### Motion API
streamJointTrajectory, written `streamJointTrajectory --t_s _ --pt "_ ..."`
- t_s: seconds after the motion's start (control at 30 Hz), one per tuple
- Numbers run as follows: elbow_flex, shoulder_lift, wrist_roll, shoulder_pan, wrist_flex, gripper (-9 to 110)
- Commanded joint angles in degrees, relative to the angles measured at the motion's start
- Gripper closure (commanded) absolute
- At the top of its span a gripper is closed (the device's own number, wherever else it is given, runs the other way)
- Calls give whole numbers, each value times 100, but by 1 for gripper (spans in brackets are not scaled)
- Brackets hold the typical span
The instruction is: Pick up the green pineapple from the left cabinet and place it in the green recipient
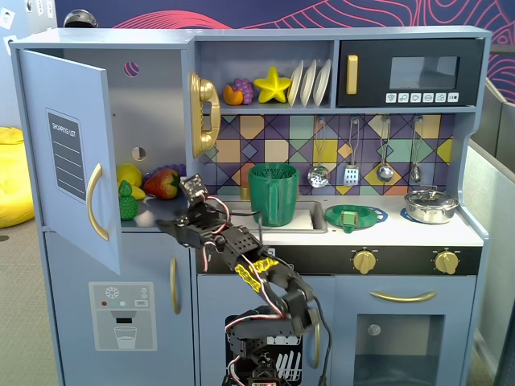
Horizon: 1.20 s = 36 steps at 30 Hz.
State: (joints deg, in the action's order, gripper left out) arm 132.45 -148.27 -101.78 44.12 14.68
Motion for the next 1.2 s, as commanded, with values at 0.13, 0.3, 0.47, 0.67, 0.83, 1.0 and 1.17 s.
streamJointTrajectory --t_s 0.13,0.3,0.47,0.67,0.83,1.0,1.17 --pt "-896 1380 1222 -18 -1441 70" --pt "-905 1881 932 158 -2312 67" --pt "-1081 2443 650 220 -2927 68" --pt "-1485 3173 615 123 -3305 68" --pt "-1811 3753 492 123 -3709 69" --pt "-2118 4307 492 105 -3806 69" --pt "-2654 4983 536 -9 -4043 70"
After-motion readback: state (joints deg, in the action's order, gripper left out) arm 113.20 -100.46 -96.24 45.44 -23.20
